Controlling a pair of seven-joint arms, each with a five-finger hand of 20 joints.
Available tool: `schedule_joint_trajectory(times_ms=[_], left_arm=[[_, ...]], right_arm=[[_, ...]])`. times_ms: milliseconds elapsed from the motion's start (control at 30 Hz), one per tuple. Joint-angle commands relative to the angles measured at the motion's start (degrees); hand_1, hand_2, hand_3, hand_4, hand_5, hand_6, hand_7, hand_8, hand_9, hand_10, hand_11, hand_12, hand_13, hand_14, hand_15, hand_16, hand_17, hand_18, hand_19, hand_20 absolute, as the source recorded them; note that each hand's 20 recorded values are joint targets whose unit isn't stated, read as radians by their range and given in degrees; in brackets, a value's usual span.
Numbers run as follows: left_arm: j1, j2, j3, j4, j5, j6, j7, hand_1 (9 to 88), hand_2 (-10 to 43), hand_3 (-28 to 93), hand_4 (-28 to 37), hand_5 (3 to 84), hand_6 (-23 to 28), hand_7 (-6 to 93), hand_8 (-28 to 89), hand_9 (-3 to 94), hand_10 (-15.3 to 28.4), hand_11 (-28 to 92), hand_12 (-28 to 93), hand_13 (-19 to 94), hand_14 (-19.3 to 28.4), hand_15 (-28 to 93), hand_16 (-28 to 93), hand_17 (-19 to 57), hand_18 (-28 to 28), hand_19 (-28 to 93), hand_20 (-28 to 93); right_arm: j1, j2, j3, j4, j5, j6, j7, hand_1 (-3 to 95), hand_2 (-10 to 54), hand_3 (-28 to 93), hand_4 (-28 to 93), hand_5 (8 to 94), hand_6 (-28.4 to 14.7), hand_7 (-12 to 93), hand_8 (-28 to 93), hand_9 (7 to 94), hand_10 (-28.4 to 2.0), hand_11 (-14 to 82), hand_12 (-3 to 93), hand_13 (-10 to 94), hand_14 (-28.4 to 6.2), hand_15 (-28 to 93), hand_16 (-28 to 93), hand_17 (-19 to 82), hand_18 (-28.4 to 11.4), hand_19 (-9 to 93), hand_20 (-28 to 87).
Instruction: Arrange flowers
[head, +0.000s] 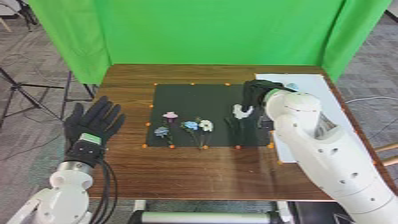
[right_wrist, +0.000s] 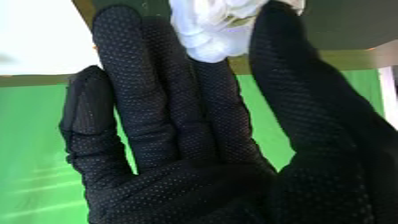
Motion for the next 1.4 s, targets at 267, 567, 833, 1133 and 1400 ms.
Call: schedule_joint_trajectory(times_ms=[267, 567, 833, 1133, 1400], left_arm=[[-0.8, -0.18, 0.25, 0.44, 0.46, -0.23, -1.41, 28.8, 12.9, 72, -28.3, 46.0, 8.4, 22.5, -11, 37.4, 15.1, 30, 11, 27, 16.2, 50, -9, -4.6, 16.3, 44, 12], [-0.7, 0.19, -0.03, 0.47, 0.59, -0.24, -1.53, 28.7, 13.0, 72, -28.3, 46.0, 8.4, 22.5, -11, 37.5, 14.9, 30, 11, 27, 16.2, 50, -9, -4.6, 16.3, 44, 11], [-0.5, 0.19, 0.01, 0.48, 0.49, -0.66, -1.19, 29.0, 12.5, 73, -28.3, 46.0, 8.4, 22.6, -11, 37.5, 14.9, 30, 11, 27, 16.1, 50, -9, -4.6, 16.3, 44, 11], [-0.2, -0.11, -0.32, 0.39, 0.85, -0.61, -1.20, 29.6, 11.7, 73, -28.3, 45.7, 8.4, 22.7, -11, 37.4, 14.8, 30, 11, 27, 16.0, 50, -9, -4.5, 16.3, 44, 11], [-0.2, 0.16, -0.07, 0.31, 1.14, -1.87, -0.58, 30.1, 11.1, 73, -28.3, 45.3, 8.5, 22.8, -11, 37.2, 14.8, 30, 11, 27, 16.0, 50, -9, -4.6, 16.3, 44, 11]], right_arm=[[-3.3, 0.5, -2.0, 0.1, -3.5, 7.4, -4.3, 52.8, 2.6, 65, -28, 69.5, -1.5, 20, -1, 73.6, -11.8, 18.3, 19.0, 67, -10.7, 44, 22, 32, -22.1, 79, 33], [-4.3, 0.1, -2.3, 1.1, -6.9, 10.3, -4.7, 49.6, 4.0, 73, -28, 60.9, -0.4, 17, -6, 74.1, -10.8, 16.0, 22.5, 68, -10.0, 44, 23, 32, -21.9, 79, 33], [-4.3, 0.3, -3.5, 1.9, -9.7, 12.8, -4.1, 45.5, -9.4, 75, -28, 54.7, -3.0, 16, -13, 70.7, -12.1, 20.0, 19.8, 67, -9.6, 46, 23, 32, -21.9, 79, 32], [-4.8, 1.0, -2.7, 0.5, -10.3, 14.6, -3.1, 40.2, -9.5, 74, -28, 47.6, -6.2, 13, -11, 65.8, -14.2, 20.2, 18.3, 66, -10.6, 48, 22, 32, -22.3, 80, 32], [-4.8, 2.8, 2.1, 0.5, -8.6, 21.7, 0.3, 34.0, -9.5, 74, -28, 46.0, -6.8, 12, -10, 62.8, -15.2, 18.8, 17.9, 63, -12.3, 49, 21, 31, -22.9, 80, 32]])
